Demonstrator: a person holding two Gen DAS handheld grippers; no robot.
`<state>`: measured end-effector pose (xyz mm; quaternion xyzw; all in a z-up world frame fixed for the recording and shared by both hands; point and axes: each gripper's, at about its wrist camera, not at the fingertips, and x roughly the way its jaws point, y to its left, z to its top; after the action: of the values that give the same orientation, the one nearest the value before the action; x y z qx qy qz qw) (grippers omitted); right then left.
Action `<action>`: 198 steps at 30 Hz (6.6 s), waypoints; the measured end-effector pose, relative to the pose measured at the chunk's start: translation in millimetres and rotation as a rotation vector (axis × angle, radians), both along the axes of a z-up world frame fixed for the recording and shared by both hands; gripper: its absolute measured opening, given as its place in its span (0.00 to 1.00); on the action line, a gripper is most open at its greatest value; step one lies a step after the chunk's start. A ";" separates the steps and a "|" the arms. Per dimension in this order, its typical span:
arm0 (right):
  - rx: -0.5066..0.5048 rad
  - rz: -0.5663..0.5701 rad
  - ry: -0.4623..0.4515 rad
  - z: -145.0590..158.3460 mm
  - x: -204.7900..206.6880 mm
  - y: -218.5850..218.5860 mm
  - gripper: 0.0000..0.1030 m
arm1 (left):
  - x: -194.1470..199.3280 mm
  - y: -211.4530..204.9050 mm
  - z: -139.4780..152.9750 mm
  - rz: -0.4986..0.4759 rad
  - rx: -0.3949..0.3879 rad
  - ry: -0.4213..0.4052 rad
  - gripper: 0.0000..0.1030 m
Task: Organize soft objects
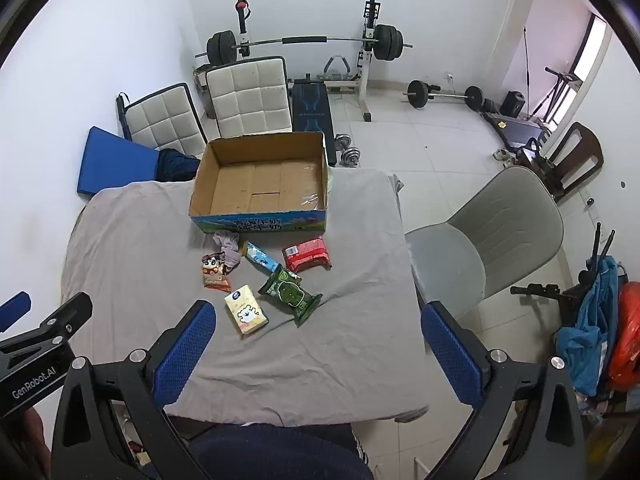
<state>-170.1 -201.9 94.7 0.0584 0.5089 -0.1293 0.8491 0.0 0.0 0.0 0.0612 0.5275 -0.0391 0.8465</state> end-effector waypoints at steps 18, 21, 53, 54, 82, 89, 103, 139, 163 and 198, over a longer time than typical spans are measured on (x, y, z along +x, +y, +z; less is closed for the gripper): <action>0.009 0.018 0.008 -4.0 0.8 -1.0 1.00 | -3.8 -2.0 1.9 0.009 -0.004 -0.001 1.00; 0.009 0.015 -0.001 -0.8 -2.9 -1.3 1.00 | -5.1 -0.7 1.4 0.011 -0.010 0.001 1.00; -0.002 0.006 -0.030 14.0 -18.0 1.7 1.00 | -17.8 0.8 10.2 -0.002 -0.033 -0.037 1.00; -0.001 0.006 -0.030 14.5 -17.8 0.8 1.00 | -17.4 1.3 10.5 -0.001 -0.033 -0.038 1.00; -0.005 0.006 -0.047 17.9 -20.4 -3.5 1.00 | -18.7 1.7 9.9 0.010 -0.047 -0.035 1.00; -0.002 0.008 -0.047 17.5 -20.4 -3.8 1.00 | -18.9 1.4 10.0 0.010 -0.047 -0.036 1.00; 0.021 0.018 -0.031 2.7 -2.9 -11.3 1.00 | -12.7 -5.1 4.9 0.015 -0.061 -0.017 1.00; 0.209 0.270 0.598 -435.9 173.3 -28.8 0.48 | 114.7 -41.4 -417.7 0.273 -0.092 0.648 0.95; 0.323 0.126 0.622 -480.8 119.4 -48.2 0.40 | 47.0 -60.8 -444.5 0.142 0.066 0.534 0.59; 0.473 0.055 0.212 -249.4 325.6 -93.0 0.38 | 257.4 -117.1 -201.2 -0.093 -0.163 0.254 0.60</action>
<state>155.5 -294.9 -154.7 0.2277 0.6125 0.0112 0.7569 257.4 -117.1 -201.2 0.0113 0.6222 -0.1281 0.7723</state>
